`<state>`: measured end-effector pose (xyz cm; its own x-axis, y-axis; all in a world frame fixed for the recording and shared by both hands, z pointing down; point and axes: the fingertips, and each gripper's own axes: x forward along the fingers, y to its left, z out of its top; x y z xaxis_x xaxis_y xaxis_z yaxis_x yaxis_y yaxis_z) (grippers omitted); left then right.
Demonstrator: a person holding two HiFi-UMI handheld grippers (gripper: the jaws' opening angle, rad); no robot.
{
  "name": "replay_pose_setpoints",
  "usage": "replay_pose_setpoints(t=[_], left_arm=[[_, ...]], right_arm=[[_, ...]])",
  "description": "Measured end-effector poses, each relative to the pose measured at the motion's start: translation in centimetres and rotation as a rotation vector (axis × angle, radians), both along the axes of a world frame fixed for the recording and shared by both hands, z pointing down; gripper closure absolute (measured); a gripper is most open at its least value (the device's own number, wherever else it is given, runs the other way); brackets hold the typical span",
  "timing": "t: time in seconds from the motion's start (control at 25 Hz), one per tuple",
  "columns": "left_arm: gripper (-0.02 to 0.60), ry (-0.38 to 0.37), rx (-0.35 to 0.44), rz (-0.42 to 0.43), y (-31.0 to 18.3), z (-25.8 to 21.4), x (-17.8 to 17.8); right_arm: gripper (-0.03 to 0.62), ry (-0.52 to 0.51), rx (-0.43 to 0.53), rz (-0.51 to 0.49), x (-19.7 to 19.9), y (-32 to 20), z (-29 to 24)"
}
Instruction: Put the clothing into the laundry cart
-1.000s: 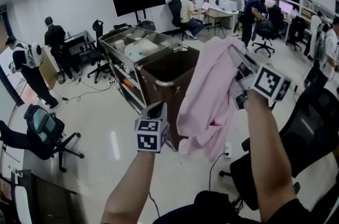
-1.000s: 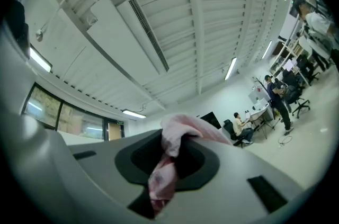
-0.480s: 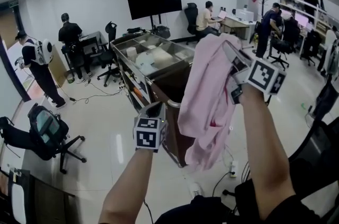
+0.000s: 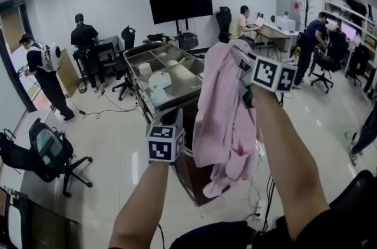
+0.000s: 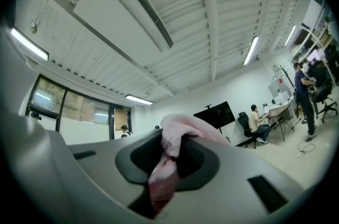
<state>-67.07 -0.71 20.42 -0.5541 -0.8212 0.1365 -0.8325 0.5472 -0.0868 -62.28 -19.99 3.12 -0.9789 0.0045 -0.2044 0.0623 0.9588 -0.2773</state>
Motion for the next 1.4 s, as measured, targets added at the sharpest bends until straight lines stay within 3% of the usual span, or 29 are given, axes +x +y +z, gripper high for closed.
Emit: replay_pose_setpoints(t=[0.36, 0.68, 0.72, 0.84, 0.88, 1.28, 1.4], left_arm=[[0.581, 0.04, -0.045, -0.059, -4.5, 2.4, -6.4], [0.581, 0.076, -0.104, -0.04, -7.3, 5.0, -9.0], [0.581, 0.084, -0.112, -0.037, -7.6, 5.5, -9.2], [0.581, 0.101, -0.117, -0.031, -8.2, 6.4, -9.3], [0.581, 0.103, -0.118, -0.026, -8.6, 6.6, -9.1], [0.581, 0.124, -0.114, 0.007, -10.3, 7.6, -7.9], [0.581, 0.122, -0.112, 0.018, -10.4, 7.8, -7.2]], right_arm=[[0.526, 0.261, 0.014, -0.033, -13.5, -5.2, 10.7], [0.494, 0.515, 0.037, -0.079, -17.5, -6.7, 21.3], [0.459, 0.556, 0.048, -0.086, -17.7, -6.7, 22.5], [0.257, 0.657, 0.064, -0.107, -17.5, -6.7, 25.6], [0.247, 0.673, 0.066, -0.114, -17.2, -6.8, 26.1], [0.25, 0.585, 0.055, -0.146, -14.7, -6.4, 23.7], [0.286, 0.541, 0.052, -0.162, -13.3, -5.6, 22.8]])
